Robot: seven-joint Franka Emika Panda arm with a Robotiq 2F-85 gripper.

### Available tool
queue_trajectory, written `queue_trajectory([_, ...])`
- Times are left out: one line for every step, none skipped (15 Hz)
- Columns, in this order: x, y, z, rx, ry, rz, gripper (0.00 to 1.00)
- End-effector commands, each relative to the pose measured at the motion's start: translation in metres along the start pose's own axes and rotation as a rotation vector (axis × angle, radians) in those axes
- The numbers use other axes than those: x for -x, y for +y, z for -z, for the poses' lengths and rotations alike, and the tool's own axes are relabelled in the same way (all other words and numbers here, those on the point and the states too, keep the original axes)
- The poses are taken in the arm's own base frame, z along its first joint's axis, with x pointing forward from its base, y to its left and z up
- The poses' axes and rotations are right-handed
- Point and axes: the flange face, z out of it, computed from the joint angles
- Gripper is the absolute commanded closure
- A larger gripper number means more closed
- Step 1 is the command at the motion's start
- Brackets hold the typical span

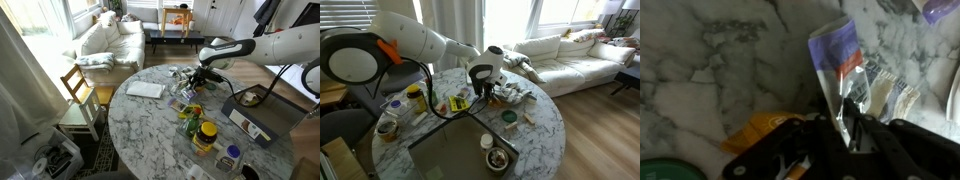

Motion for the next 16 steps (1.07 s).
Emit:
queue_trajectory([0.007,0.005,-0.002,-0.007,-0.031,0.030,1.00])
queue_trajectory([0.008,0.005,0.002,-0.016,-0.035,0.044,1.00])
queue_trajectory([0.010,0.005,0.006,-0.027,-0.039,0.061,1.00])
queue_trajectory([0.012,0.006,0.012,-0.039,-0.047,0.079,0.99])
queue_trajectory([0.016,0.008,0.017,-0.057,-0.058,0.099,0.99])
queue_trajectory([0.019,0.011,0.021,-0.079,-0.066,0.124,0.99])
queue_trajectory([0.022,0.013,0.026,-0.101,-0.077,0.154,0.99])
queue_trajectory([0.026,0.018,0.030,-0.122,-0.089,0.187,0.99])
queue_trajectory([0.030,0.022,0.034,-0.139,-0.096,0.223,0.99])
queue_trajectory([0.031,0.028,0.037,-0.144,-0.078,0.253,0.99])
queue_trajectory([0.032,0.029,0.036,-0.171,-0.050,0.310,0.99])
queue_trajectory([0.034,0.033,0.036,-0.183,-0.043,0.356,0.99])
queue_trajectory([0.037,0.034,0.034,-0.209,-0.036,0.406,0.99])
queue_trajectory([0.039,0.035,0.029,-0.234,-0.027,0.463,0.99])
queue_trajectory([0.042,0.035,0.025,-0.263,-0.018,0.510,0.99])
queue_trajectory([0.045,0.034,0.022,-0.283,-0.007,0.566,0.99])
